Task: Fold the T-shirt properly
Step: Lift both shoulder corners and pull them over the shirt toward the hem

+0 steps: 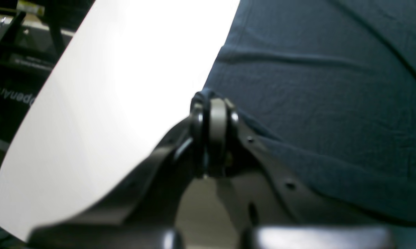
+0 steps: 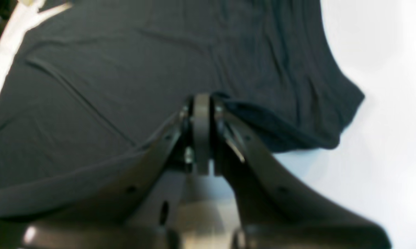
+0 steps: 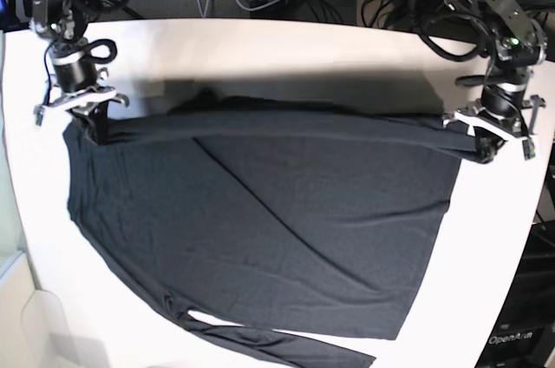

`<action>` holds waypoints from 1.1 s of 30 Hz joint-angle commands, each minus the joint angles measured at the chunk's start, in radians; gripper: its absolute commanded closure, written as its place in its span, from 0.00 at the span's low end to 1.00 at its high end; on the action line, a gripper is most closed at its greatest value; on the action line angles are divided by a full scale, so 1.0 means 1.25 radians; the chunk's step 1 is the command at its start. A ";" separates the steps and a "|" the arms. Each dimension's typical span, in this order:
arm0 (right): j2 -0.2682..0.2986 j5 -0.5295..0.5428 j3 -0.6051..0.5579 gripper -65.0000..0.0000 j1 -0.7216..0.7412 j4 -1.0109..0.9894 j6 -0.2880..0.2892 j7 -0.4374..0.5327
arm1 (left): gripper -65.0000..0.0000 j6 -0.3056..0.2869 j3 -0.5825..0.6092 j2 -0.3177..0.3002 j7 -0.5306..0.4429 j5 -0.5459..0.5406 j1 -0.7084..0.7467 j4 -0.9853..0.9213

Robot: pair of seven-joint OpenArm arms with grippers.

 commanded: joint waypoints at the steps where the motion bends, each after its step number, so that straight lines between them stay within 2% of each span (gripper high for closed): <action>1: 0.010 0.001 0.005 0.99 0.007 0.013 -0.001 0.018 | 0.98 0.000 0.000 -0.007 -0.022 -0.009 -0.018 0.012; 4: 0.010 0.000 0.005 0.99 0.021 0.013 -0.001 -0.004 | 0.98 0.001 -0.001 -0.007 -0.021 0.002 -0.028 0.010; 9: 0.007 0.000 0.010 0.99 0.055 0.008 -0.001 -0.074 | 0.98 0.001 -0.001 0.001 -0.013 0.082 -0.055 0.009; 18: 0.010 0.000 0.009 0.99 0.056 0.011 -0.002 -0.077 | 0.98 0.001 -0.001 -0.004 0.111 0.160 -0.104 0.009; 25: 0.010 -0.001 0.009 1.00 0.056 0.010 -0.002 -0.125 | 0.98 0.001 0.005 -0.003 0.192 0.277 -0.137 0.009; 29: 0.010 -0.001 0.009 1.00 0.055 0.011 -0.002 -0.134 | 0.98 0.001 0.006 -0.003 0.205 0.355 -0.155 -0.015; 33: 0.010 -0.001 0.009 1.00 0.055 0.010 -0.002 -0.137 | 0.98 0.001 0.006 -0.004 0.203 0.387 -0.179 -0.060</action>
